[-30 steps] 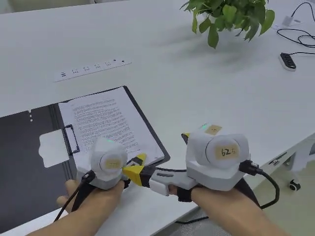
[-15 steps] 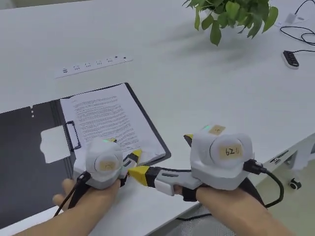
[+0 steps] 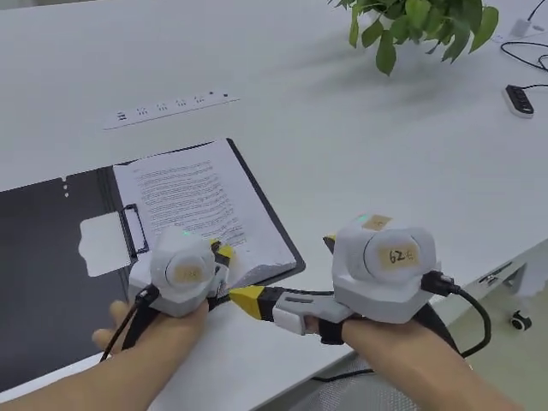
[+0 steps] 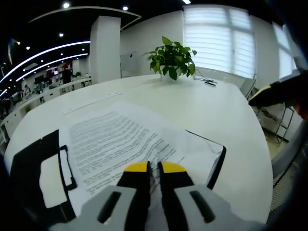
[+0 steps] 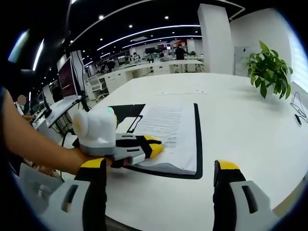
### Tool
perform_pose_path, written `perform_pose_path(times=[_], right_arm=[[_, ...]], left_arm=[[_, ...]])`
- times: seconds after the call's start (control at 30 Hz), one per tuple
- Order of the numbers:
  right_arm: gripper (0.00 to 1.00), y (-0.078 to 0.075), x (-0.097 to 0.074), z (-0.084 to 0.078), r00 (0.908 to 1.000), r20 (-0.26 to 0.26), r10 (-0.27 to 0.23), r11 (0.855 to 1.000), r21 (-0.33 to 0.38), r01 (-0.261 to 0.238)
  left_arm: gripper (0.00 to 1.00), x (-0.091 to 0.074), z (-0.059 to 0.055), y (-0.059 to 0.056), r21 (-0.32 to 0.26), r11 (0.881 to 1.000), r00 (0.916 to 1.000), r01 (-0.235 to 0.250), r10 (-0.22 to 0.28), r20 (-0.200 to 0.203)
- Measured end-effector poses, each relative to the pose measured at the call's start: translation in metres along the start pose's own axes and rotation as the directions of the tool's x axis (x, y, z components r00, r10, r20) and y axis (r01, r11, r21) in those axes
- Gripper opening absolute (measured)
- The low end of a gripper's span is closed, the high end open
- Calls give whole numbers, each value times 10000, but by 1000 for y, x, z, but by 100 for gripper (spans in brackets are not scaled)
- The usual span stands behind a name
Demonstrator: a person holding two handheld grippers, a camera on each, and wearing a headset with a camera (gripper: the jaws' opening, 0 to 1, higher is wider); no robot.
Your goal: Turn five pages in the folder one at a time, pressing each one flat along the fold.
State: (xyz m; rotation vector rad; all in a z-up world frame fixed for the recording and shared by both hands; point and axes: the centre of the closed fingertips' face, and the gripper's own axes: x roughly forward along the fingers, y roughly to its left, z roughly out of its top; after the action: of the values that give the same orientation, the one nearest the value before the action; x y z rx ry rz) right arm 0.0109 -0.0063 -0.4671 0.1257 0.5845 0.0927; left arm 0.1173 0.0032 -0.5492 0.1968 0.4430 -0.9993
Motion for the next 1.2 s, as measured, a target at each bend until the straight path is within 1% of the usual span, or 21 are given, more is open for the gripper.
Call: perform_pose_path(times=[0.07,0.1,0.13,0.2,0.23,0.33,0.37,0.43,0.5,0.53,0.57,0.6,0.67,0.7,0.77,0.8,0.87,0.97,1.0,1.07,1.2], right_arm=[[91,0,3,-1,10000,-33,50,10000,50,-50],[90,1,5,-2,9999,-31,98,9996,258,-97],[88,1,7,-2,9999,-23,135,9993,347,-134],[81,4,10,-3,9994,53,334,9947,975,-338],[75,6,13,-3,9987,85,502,9880,1458,-510],[64,5,21,-7,9982,65,590,9710,2316,-589],[61,6,24,-8,9978,90,659,9545,2910,-657],[54,6,27,-8,9973,182,712,9396,3344,-732],[47,4,31,-11,9974,138,705,9337,3510,-709],[45,5,34,-14,9971,57,758,9223,3795,-723],[44,5,37,-15,9968,85,789,9151,3961,-758],[44,7,39,-16,9964,88,840,9047,4185,-800],[41,8,44,-19,9953,71,964,8757,4747,-882],[41,7,45,-19,9956,116,926,8769,4727,-870],[40,8,49,-20,9951,113,985,8664,4909,-913],[39,8,51,-19,9946,219,1012,8540,5109,-982],[38,9,53,-18,9947,294,980,8384,5361,-985],[38,9,56,-17,9944,384,989,8287,5500,-1037],[39,9,57,-19,9944,309,1014,8217,5608,-1013],[40,8,60,-21,9946,328,983,8168,5683,-995],[38,4,65,-23,9954,386,879,7930,6020,-934]], left_arm=[[6,0,0,-2,-321,9995,10000,-11,11,-9],[5,0,-1,-2,-723,9974,10000,-39,38,-19],[5,0,-1,-1,-764,9971,10000,-65,64,-8],[5,0,-1,-2,-914,9958,10000,-62,61,-6],[5,-1,-1,-2,-901,9959,10000,-47,46,-11],[5,-1,-1,-3,-988,9951,10000,3,-4,-13],[5,-1,-1,-2,-989,9951,10000,5,-6,-12],[5,-1,-1,-3,-1058,9944,10000,-12,12,-2],[5,-1,-1,-3,-1108,9938,10000,-32,32,-3],[5,-1,-1,-3,-1135,9935,10000,-34,34,1],[5,-1,-1,-3,-1135,9935,10000,-34,34,-1],[5,-1,-1,-3,-1131,9936,10000,-33,33,0],[5,-2,-1,-4,-1125,9936,10000,-29,29,2],[5,-2,0,-3,-1125,9936,10000,-26,26,5],[5,-2,0,-3,-1142,9935,10000,-11,12,10],[5,-2,0,-3,-1129,9936,10000,-9,10,10],[5,-2,0,-4,-1122,9937,10000,-8,9,11],[5,-2,0,-3,-1136,9935,10000,-14,16,19],[5,-2,0,-3,-1149,9934,10000,-18,20,18],[5,-2,0,-3,-1157,9933,10000,-15,17,20],[5,-2,0,-3,-1170,9931,10000,-6,9,26]])
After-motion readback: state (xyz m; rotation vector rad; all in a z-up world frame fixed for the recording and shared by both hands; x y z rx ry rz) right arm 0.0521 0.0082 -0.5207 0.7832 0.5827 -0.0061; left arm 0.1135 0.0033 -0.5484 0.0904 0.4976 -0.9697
